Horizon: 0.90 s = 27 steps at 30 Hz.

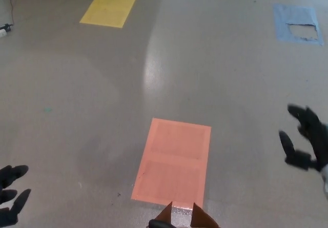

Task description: An air pump is kept on top of a storage box on the floor and the robot uses its right hand to press down on the handle of the pump to compress it

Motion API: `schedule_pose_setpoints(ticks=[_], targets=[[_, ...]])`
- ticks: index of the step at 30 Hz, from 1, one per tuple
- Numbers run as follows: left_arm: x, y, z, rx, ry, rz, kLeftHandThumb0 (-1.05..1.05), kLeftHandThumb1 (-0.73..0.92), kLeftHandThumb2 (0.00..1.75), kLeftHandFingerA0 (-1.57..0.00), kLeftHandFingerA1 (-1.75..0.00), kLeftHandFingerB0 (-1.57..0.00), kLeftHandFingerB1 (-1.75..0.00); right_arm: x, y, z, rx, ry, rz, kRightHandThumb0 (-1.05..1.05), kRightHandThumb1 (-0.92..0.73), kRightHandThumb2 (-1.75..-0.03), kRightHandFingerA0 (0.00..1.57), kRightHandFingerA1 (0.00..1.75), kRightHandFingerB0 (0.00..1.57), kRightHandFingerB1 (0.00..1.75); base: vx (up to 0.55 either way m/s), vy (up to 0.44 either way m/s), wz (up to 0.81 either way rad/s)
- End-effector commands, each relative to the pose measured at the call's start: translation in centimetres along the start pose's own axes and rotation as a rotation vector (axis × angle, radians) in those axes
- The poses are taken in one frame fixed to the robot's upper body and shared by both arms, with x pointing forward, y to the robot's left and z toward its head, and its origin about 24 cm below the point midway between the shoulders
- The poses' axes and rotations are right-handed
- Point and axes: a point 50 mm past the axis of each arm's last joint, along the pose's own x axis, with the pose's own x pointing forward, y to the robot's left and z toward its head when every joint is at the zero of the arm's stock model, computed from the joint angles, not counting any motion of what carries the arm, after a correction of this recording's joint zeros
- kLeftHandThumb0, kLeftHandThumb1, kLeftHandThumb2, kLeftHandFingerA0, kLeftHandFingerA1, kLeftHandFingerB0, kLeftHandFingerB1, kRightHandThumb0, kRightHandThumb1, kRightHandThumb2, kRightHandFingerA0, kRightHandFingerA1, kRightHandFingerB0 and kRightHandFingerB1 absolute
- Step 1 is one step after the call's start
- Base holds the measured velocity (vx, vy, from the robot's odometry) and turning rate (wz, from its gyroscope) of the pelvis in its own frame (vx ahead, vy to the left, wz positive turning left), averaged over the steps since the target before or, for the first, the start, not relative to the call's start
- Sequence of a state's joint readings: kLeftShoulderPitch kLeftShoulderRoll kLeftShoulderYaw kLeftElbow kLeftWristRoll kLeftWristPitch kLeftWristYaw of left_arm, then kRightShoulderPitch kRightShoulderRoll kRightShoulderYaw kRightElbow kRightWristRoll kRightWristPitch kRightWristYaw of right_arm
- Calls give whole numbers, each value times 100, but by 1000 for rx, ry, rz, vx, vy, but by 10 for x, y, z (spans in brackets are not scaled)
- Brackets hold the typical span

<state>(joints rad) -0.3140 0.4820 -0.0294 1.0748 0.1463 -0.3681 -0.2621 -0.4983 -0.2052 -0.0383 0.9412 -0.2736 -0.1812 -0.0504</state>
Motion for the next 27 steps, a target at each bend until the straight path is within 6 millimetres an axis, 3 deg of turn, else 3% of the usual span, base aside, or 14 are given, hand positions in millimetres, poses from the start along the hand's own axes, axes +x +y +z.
schedule_pose_setpoints(ticks=[1,3,4,5,10,17,18,19,21,22,23,24,25,27], targets=[[-6,8,-9,56,44,12,-69,90,68,-16,-32,-9,-21,-27,-5,-83,-13,455,-8,-77,-78,-106,8,32,8,26,0,0,0],[-5,3,-11,65,51,-4,-68,92,70,-17,-33,-10,-22,-40,-3,-102,-41,544,34,-75,-80,-107,6,29,6,24,0,0,0],[-5,-1,-12,64,51,-15,-74,77,96,-9,-41,-7,-31,-47,-4,-111,-51,579,41,-78,-82,-106,6,24,7,21,0,0,0],[-4,-6,-13,56,58,-29,-71,72,104,-14,-47,0,-33,-56,-6,-122,-85,623,66,-76,-84,-109,4,22,5,21,0,0,0],[-2,-15,-17,56,92,-44,-69,74,105,-6,-44,0,-32,-78,-11,-146,-178,721,157,-75,-85,-112,7,27,8,29,0,0,0],[-4,-16,-27,21,160,-33,-72,73,104,-10,-45,-1,-32,-76,-9,-144,-181,713,183,-77,-89,-116,0,19,0,16,0,0,0],[-8,-17,-34,28,190,-21,-69,90,68,-16,-31,-9,-22,-76,-7,-144,-177,712,190,-79,-88,-116,0,17,0,15,0,0,0],[-9,-17,-37,30,200,-15,-73,75,100,-10,-43,-5,-34,-76,-6,-144,-181,707,197,-78,-88,-116,0,18,0,16,0,0,0],[-11,-15,-41,13,217,-7,-73,75,101,-10,-43,-5,-33,-76,-5,-143,-203,688,217,-75,-87,-114,7,26,6,25,0,0,0],[-12,-14,-42,2,222,-4,-68,90,68,-16,-31,-9,-22,-75,-5,-142,-210,681,227,-76,-86,-114,7,27,7,26,0,0,0],[-12,-13,-42,-3,222,-4,-68,90,68,-16,-31,-9,-22,-75,-5,-142,-208,681,229,-76,-86,-114,7,27,7,26,0,0,0],[-12,-13,-42,-15,220,-2,-71,73,104,-5,-43,-1,-32,-74,-5,-141,-221,676,235,-76,-87,-114,9,30,8,30,0,0,0],[-12,-12,-41,-26,214,2,-71,73,104,-13,-47,0,-33,-72,-6,-139,-229,673,237,-79,-88,-114,7,26,6,20,0,0,0],[-10,-11,-38,-23,209,6,-73,77,96,-8,-40,-7,-32,-69,-7,-136,-221,671,229,-76,-86,-113,6,30,6,23,0,0,0]])
